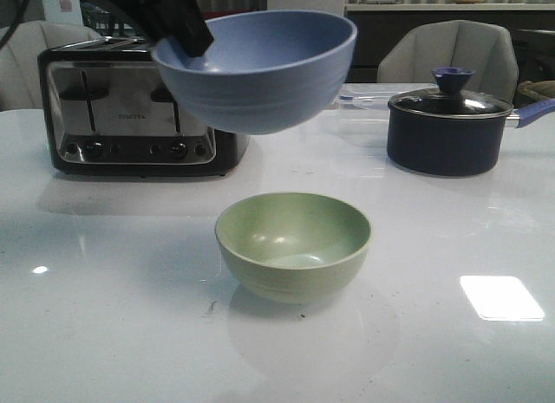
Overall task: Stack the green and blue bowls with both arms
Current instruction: 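Lift the light blue bowl with the left gripper over the green bowl, then lower the blue bowl into the green bowl and open the left gripper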
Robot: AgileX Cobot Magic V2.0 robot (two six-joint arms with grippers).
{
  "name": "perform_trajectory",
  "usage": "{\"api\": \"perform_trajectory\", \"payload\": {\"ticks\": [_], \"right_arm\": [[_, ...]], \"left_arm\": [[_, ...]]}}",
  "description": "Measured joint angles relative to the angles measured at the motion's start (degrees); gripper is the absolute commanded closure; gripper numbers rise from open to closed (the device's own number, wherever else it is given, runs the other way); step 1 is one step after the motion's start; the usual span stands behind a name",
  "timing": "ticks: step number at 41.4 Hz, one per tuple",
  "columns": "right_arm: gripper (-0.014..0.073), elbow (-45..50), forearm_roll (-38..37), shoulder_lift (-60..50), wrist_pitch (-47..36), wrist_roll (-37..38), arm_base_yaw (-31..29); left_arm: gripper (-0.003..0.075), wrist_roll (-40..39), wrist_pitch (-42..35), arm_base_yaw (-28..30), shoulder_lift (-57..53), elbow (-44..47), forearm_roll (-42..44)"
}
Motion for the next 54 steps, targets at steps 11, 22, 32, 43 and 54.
{"api": "perform_trajectory", "payload": {"ticks": [11, 22, 32, 43, 54], "right_arm": [[0.0150, 0.00, 0.00, 0.00, 0.00, 0.00, 0.00], [0.0150, 0.00, 0.00, 0.00, 0.00, 0.00, 0.00], [0.0150, 0.00, 0.00, 0.00, 0.00, 0.00, 0.00], [0.0150, 0.00, 0.00, 0.00, 0.00, 0.00, 0.00], [0.0150, 0.00, 0.00, 0.00, 0.00, 0.00, 0.00]], "left_arm": [[0.0627, 0.02, -1.16, -2.51, 8.68, -1.22, 0.39], [0.0627, 0.02, -3.58, -2.61, 14.98, -2.33, 2.58], [0.0627, 0.02, -6.75, -2.61, 17.57, -2.36, 3.00], [0.0581, 0.02, -6.74, -2.61, 19.22, -2.46, 3.36], [0.0274, 0.12, -6.60, -2.61, 19.22, -2.58, 3.36]]}}
